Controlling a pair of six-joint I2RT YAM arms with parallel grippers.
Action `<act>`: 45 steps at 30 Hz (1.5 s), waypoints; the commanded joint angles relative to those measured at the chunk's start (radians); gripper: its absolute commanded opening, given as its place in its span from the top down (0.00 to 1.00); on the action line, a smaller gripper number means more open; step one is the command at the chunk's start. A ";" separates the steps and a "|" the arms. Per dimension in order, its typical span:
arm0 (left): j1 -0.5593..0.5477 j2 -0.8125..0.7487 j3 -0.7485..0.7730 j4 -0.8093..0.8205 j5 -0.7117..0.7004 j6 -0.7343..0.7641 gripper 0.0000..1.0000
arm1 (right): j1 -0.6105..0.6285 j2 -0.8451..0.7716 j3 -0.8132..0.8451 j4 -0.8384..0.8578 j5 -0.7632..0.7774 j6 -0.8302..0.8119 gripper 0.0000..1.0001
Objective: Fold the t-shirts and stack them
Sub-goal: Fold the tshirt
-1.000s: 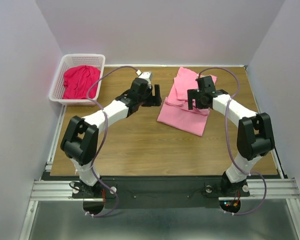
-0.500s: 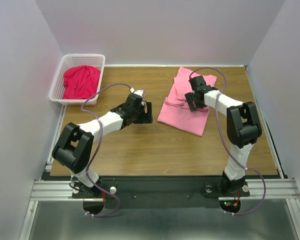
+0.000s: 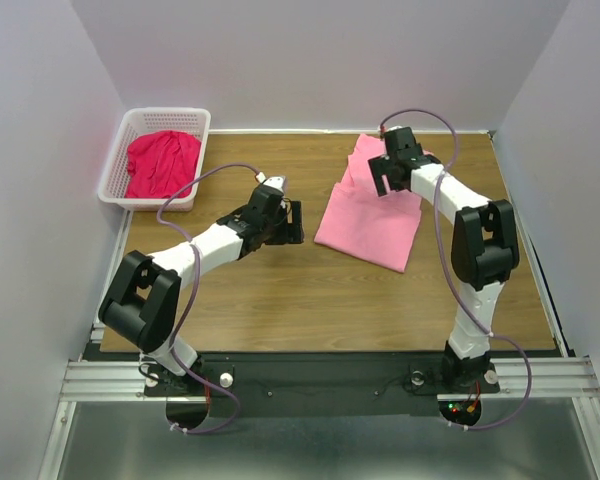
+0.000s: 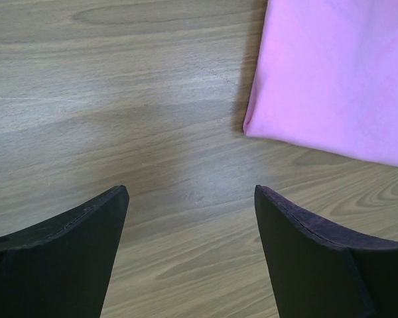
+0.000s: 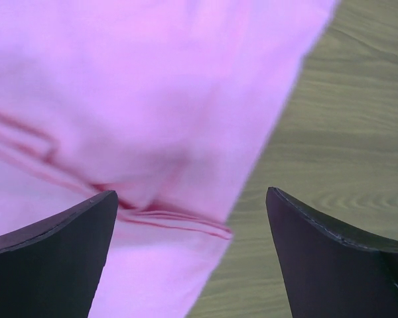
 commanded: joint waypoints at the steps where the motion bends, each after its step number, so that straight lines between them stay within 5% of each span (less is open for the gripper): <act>1: -0.001 -0.022 0.002 -0.001 -0.018 0.011 0.12 | 0.092 -0.036 0.028 0.035 -0.154 -0.030 0.01; 10: -0.005 0.061 0.109 -0.021 0.002 0.043 0.16 | 0.110 -0.009 0.060 0.037 -0.119 0.087 0.07; 14: -0.019 0.090 0.185 -0.030 0.035 0.062 0.25 | 0.042 -0.120 -0.036 0.034 -0.378 0.220 0.25; 17: -0.036 0.140 0.243 -0.035 0.074 0.066 0.35 | -0.021 -0.220 -0.179 0.035 -0.561 0.338 0.55; 24: -0.056 0.258 0.344 -0.021 0.200 0.095 0.69 | -0.113 -0.406 -0.512 0.067 -0.834 0.401 0.99; 29: -0.056 0.350 0.390 -0.015 0.263 0.125 0.79 | -0.195 -0.472 -0.694 0.158 -0.993 0.435 0.99; 36: -0.054 0.479 0.438 -0.020 0.252 0.125 0.85 | -0.245 -0.483 -0.846 0.258 -0.974 0.495 0.99; 45: -0.037 0.450 0.219 -0.011 0.246 -0.033 0.97 | -0.291 -0.446 -0.906 0.293 -0.852 0.522 0.99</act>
